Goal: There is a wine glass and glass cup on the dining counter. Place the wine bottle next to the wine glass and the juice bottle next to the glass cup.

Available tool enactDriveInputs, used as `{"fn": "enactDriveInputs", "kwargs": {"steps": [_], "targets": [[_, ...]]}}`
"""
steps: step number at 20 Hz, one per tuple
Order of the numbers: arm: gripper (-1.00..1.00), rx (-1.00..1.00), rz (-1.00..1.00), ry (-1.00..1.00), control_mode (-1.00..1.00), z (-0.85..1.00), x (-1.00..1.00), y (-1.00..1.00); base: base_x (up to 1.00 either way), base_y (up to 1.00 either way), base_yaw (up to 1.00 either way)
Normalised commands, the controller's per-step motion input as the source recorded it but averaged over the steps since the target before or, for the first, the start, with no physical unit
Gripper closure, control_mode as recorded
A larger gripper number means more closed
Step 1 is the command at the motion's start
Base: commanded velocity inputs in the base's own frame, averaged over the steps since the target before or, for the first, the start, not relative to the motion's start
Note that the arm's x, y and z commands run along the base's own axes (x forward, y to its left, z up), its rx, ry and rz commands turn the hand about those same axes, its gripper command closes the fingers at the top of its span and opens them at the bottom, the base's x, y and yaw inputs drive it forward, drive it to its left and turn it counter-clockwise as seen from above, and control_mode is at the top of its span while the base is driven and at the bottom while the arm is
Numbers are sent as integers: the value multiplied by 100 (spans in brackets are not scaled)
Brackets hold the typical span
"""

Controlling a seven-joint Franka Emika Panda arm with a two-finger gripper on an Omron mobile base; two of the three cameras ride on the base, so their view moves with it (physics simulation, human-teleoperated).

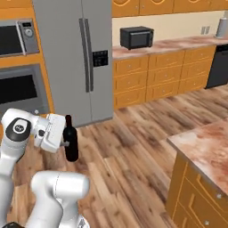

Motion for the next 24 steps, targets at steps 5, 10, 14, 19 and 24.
{"fn": "enactDriveInputs", "kwargs": {"steps": [5,10,14,19,24], "targets": [[100,0,0,0,100,0,0,0,42,2,-58],[100,0,0,0,100,0,0,0,65,5,-36],[100,0,0,0,100,0,0,0,83,7,-15],[100,0,0,0,100,0,0,0,88,15,-15],[100,0,0,0,100,0,0,0,85,18,-21]]}}
